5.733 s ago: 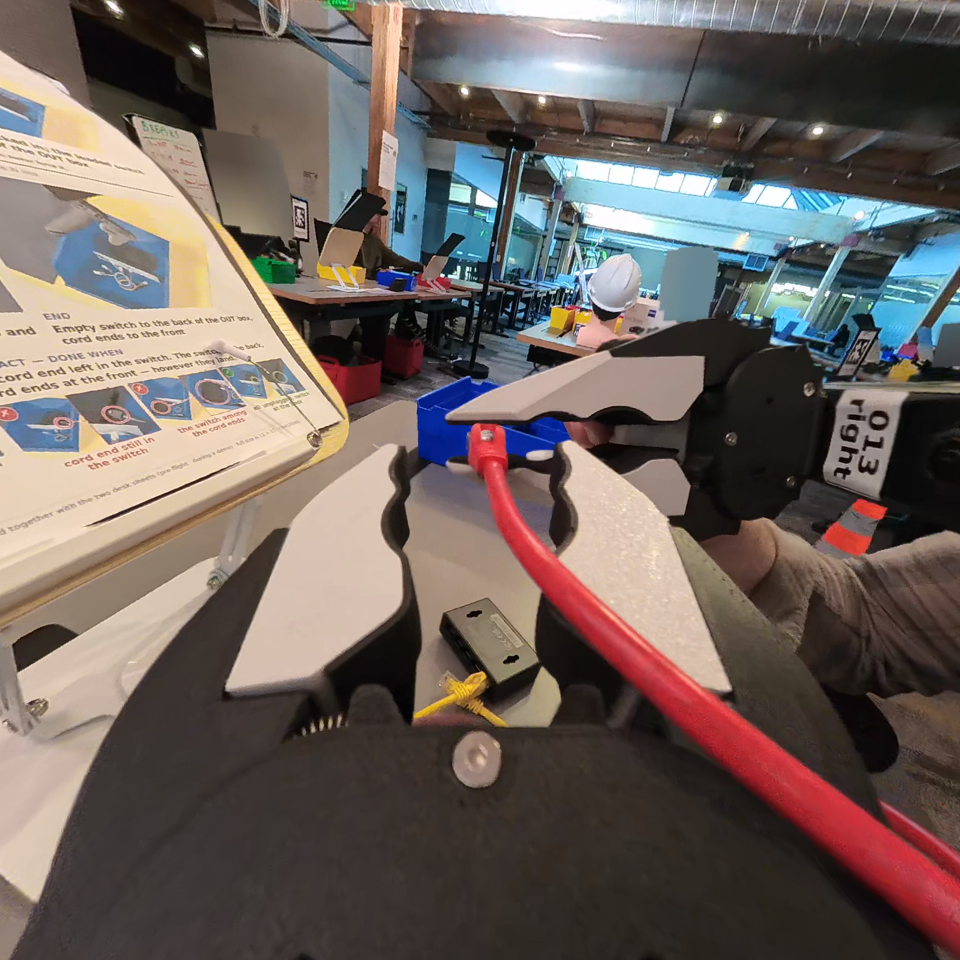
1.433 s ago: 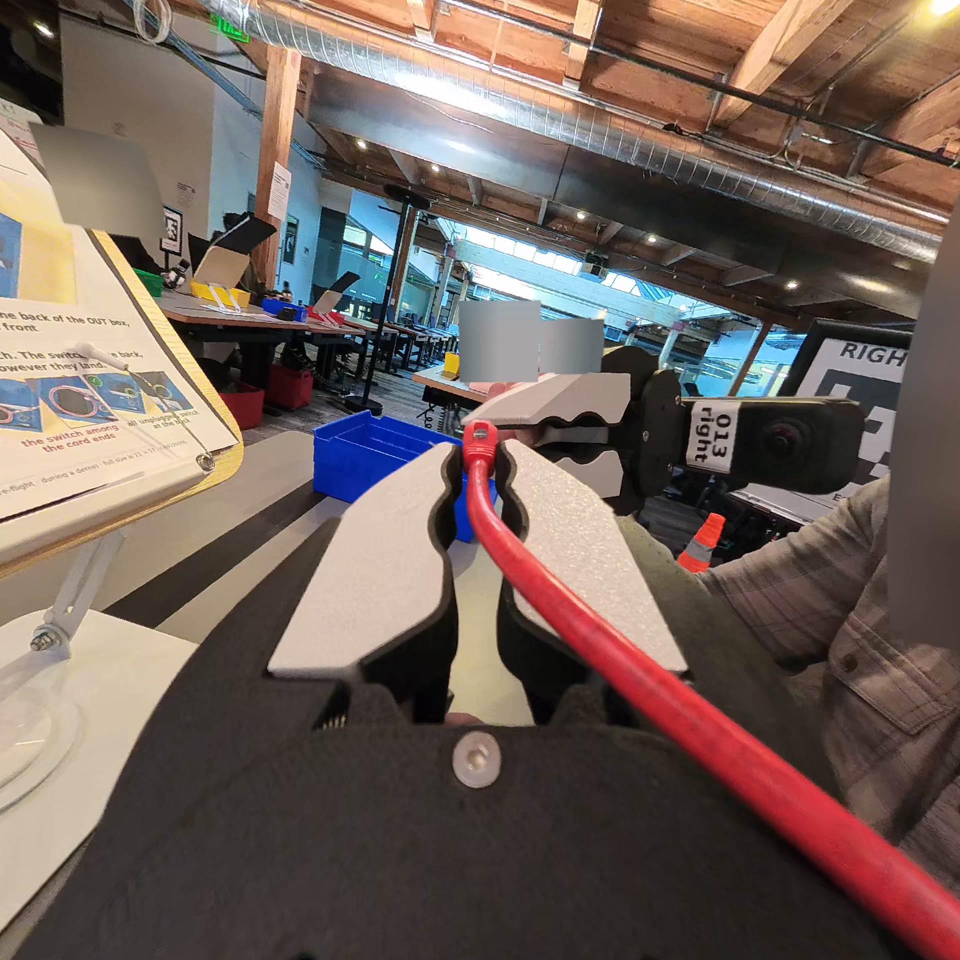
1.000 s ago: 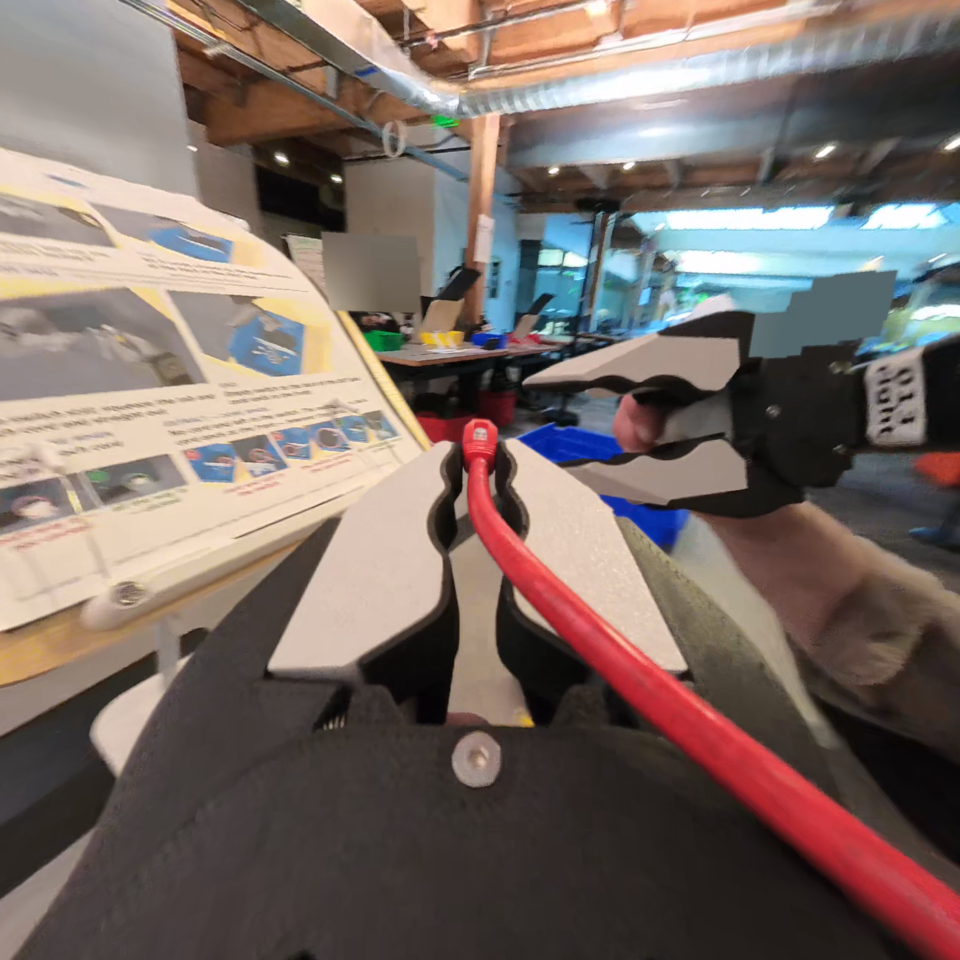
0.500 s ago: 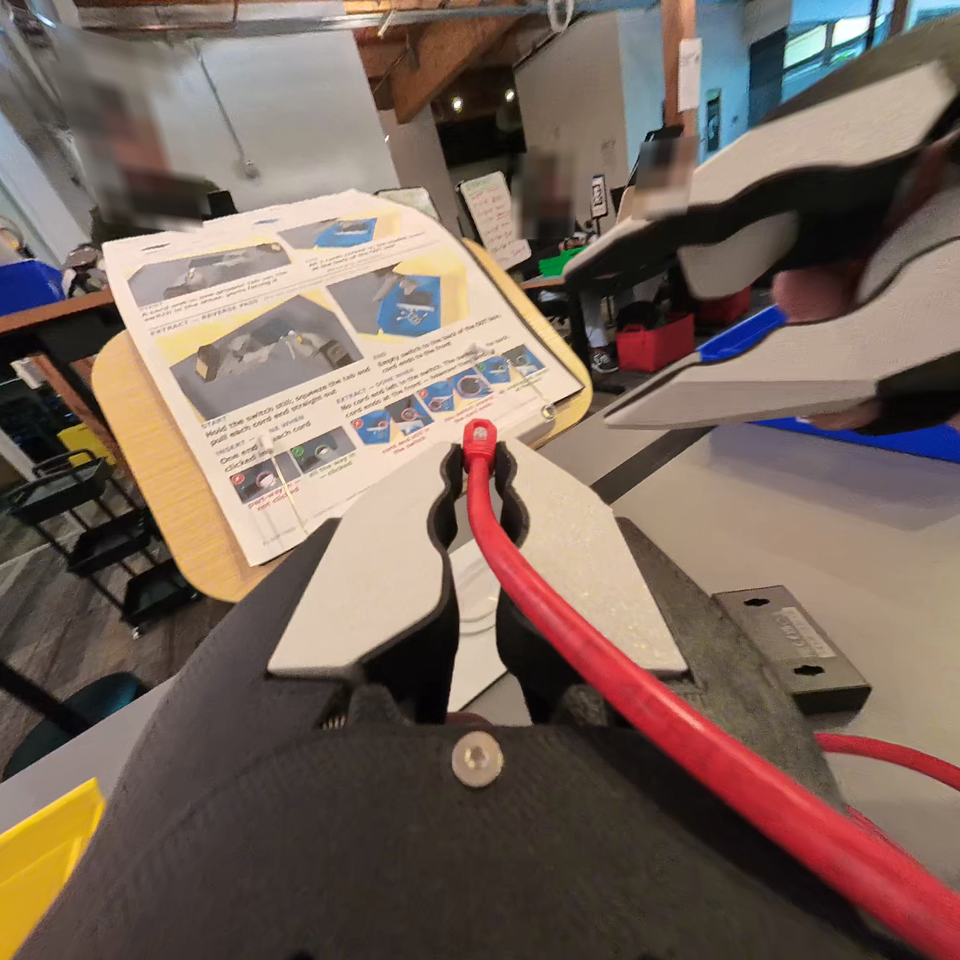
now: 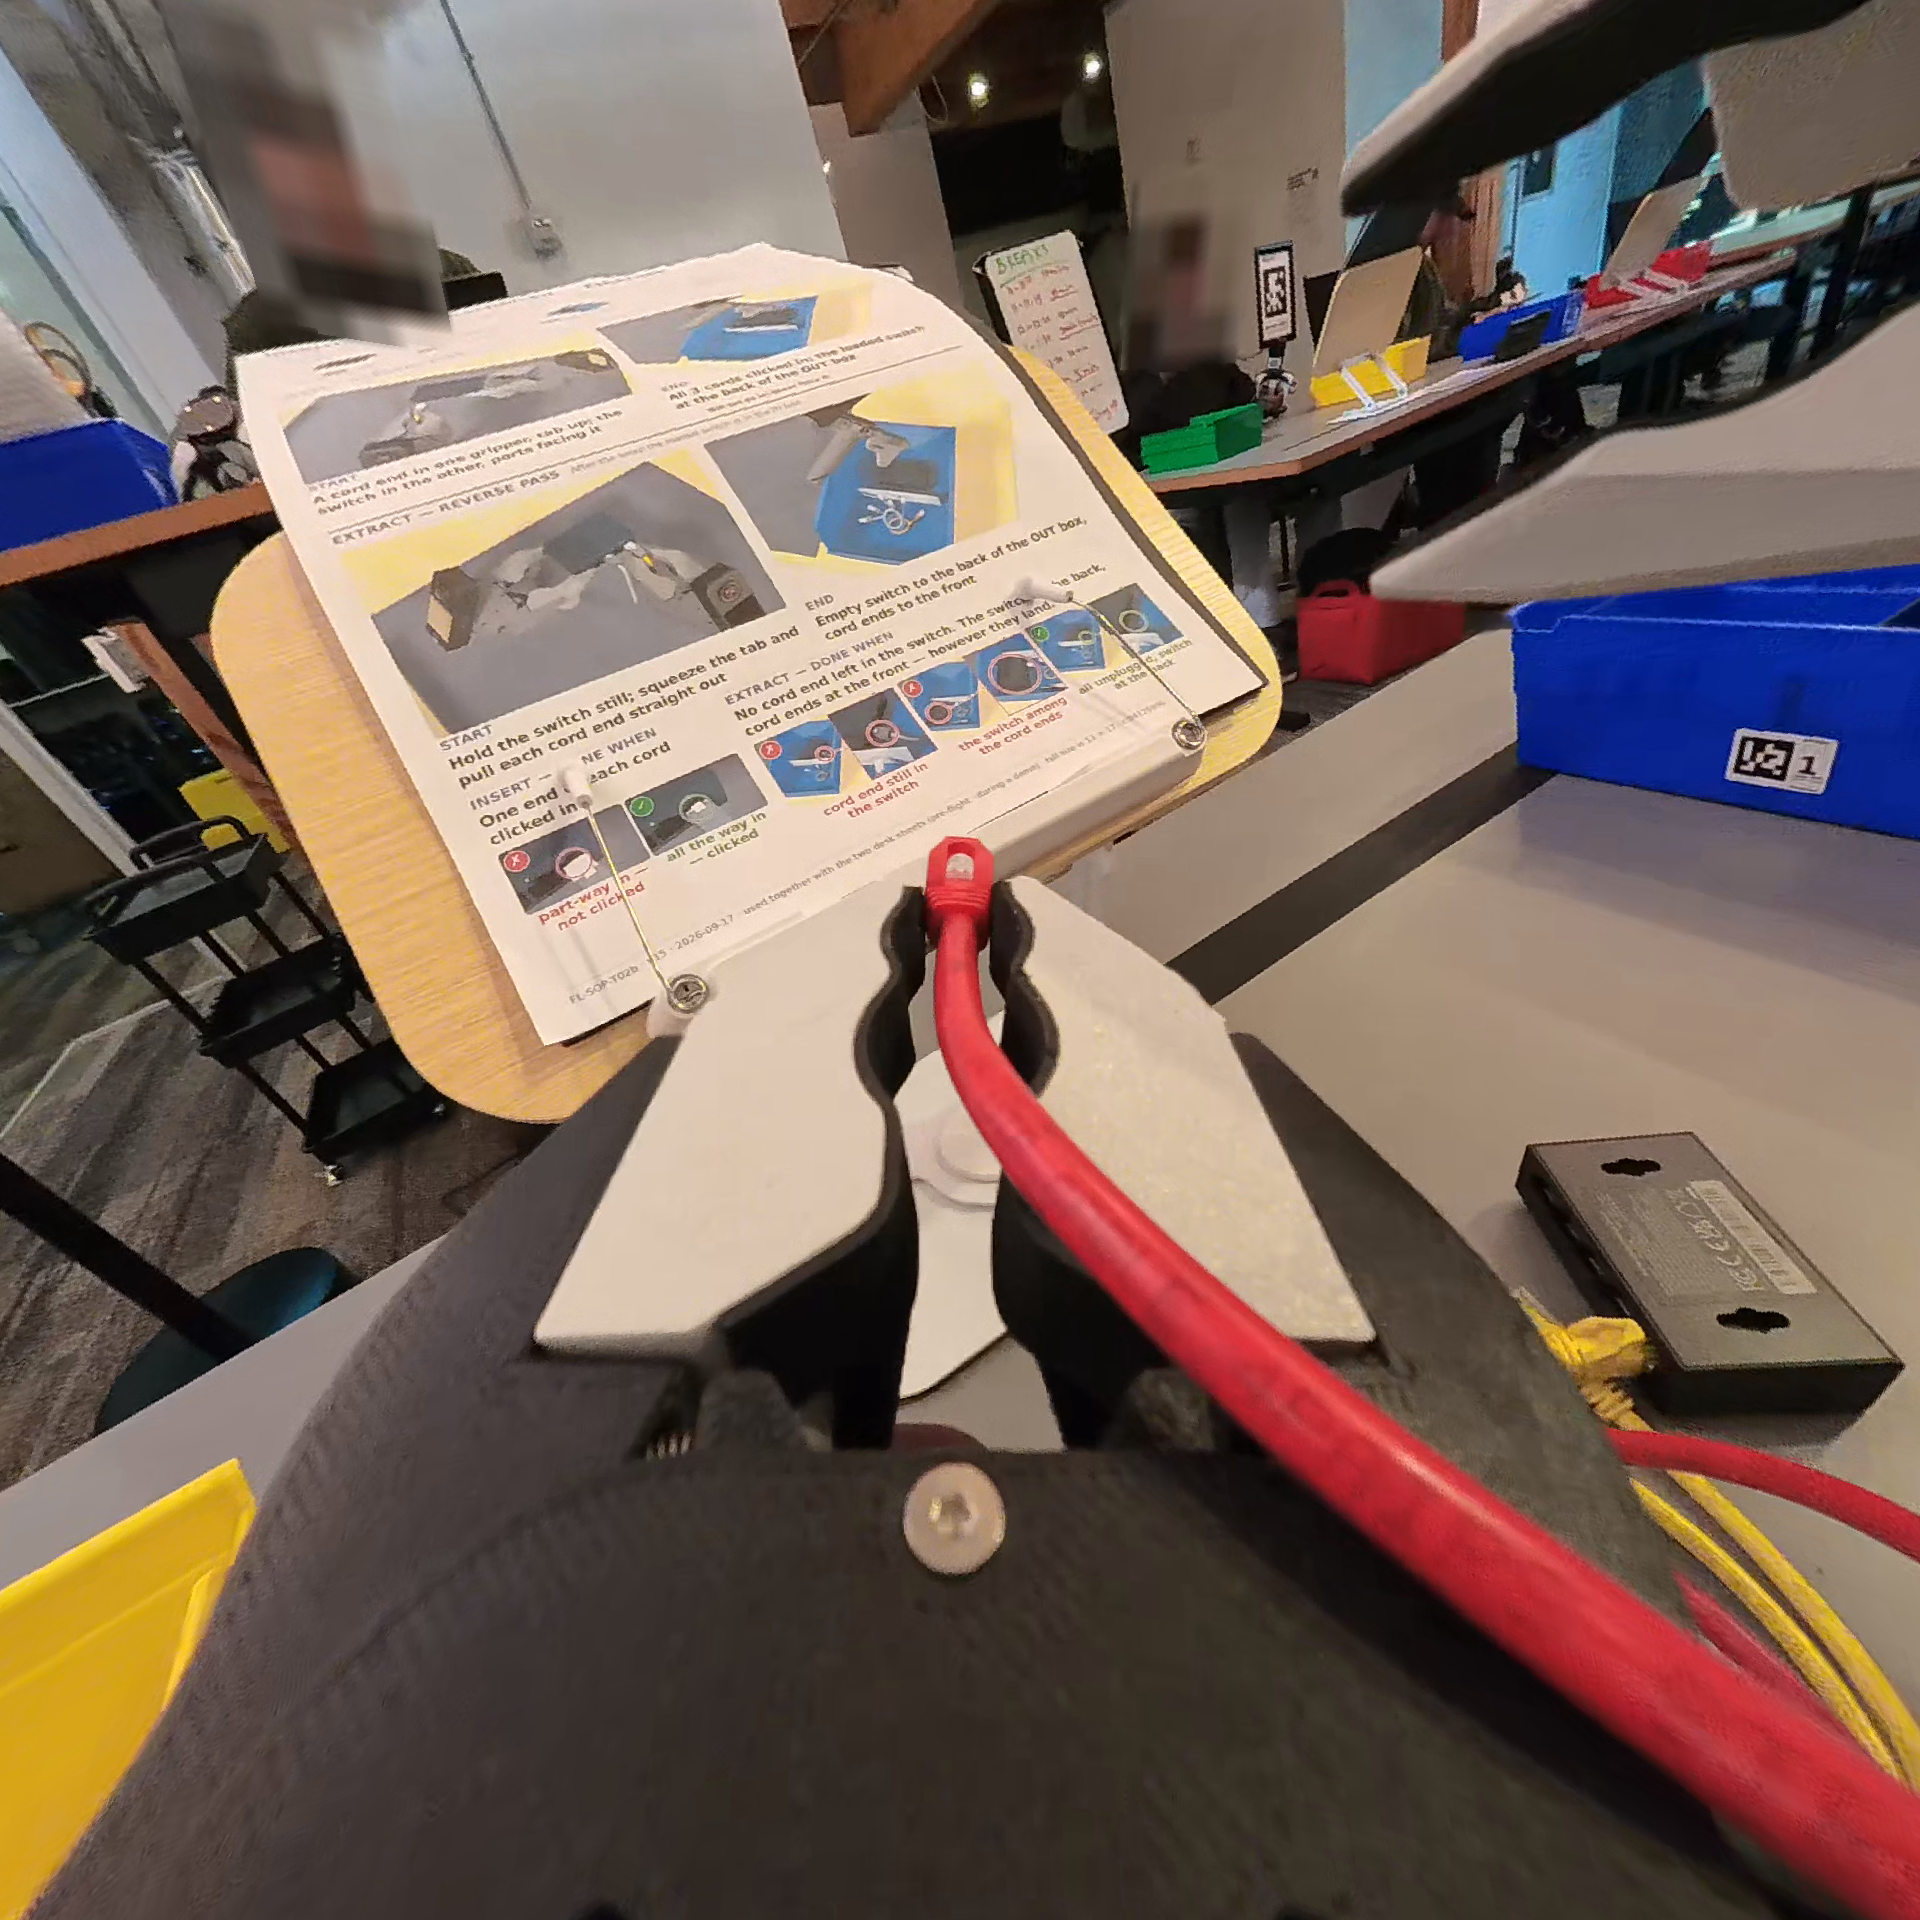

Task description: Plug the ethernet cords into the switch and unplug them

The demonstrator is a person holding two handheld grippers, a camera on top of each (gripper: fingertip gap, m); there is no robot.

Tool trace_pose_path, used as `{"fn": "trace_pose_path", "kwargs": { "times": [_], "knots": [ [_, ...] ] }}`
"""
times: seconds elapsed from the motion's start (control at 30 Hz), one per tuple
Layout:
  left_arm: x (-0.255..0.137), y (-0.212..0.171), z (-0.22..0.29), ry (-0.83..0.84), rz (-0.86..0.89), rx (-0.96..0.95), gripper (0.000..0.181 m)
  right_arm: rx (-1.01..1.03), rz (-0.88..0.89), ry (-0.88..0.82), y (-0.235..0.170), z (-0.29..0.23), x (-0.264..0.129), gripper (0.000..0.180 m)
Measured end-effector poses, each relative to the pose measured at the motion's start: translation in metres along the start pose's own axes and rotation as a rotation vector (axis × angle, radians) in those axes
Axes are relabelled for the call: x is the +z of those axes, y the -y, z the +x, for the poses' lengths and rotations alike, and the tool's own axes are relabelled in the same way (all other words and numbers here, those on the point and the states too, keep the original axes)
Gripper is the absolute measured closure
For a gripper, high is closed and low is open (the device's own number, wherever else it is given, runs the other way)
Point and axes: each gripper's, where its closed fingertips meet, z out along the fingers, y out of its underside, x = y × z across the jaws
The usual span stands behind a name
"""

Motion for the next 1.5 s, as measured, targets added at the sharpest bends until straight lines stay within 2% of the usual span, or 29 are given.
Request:
{"fn": "trace_pose_path", "kwargs": {
  "times": [0.13,0.23,0.43,0.47,0.53,0.57,0.67,0.87,1.0,1.13,1.33,1.5],
  "knots": [
    [0.001,-0.004,0.001,-0.027,0.000,-0.053,0.168,-0.045,-0.125,0.029,-0.020,-0.011,-0.006,0.129],
    [0.002,-0.005,0.001,-0.050,0.010,-0.088,0.168,-0.004,-0.202,0.094,-0.041,-0.027,-0.017,0.118],
    [0.000,-0.002,0.000,-0.080,0.038,-0.106,0.168,0.253,-0.291,0.321,-0.100,-0.071,-0.054,0.082],
    [0.000,-0.003,-0.001,-0.082,0.033,-0.115,0.168,0.310,-0.303,0.373,-0.110,-0.083,-0.059,0.085],
    [0.001,-0.004,-0.002,-0.097,0.034,-0.139,0.168,0.438,-0.343,0.462,-0.130,-0.108,-0.065,0.075],
    [0.001,-0.005,-0.003,-0.099,0.033,-0.141,0.168,0.493,-0.389,0.498,-0.142,-0.122,-0.067,0.063],
    [0.002,-0.008,-0.003,-0.104,0.025,-0.142,0.168,0.578,-0.471,0.570,-0.167,-0.160,-0.068,0.052],
    [0.006,-0.015,0.002,-0.131,0.002,-0.157,0.168,0.685,-0.630,0.637,-0.196,-0.197,-0.063,0.065],
    [0.009,-0.020,0.007,-0.146,-0.017,-0.148,0.168,0.704,-0.725,0.714,-0.203,-0.207,-0.061,0.066],
    [0.010,-0.022,0.011,-0.159,-0.025,-0.149,0.168,0.679,-0.801,0.778,-0.205,-0.211,-0.056,0.066],
    [0.011,-0.023,0.014,-0.170,-0.030,-0.145,0.168,0.627,-0.909,0.898,-0.203,-0.215,-0.054,0.081],
    [0.010,-0.022,0.014,-0.172,-0.028,-0.143,0.168,0.550,-0.961,0.946,-0.204,-0.216,-0.054,0.083]
  ]
}}
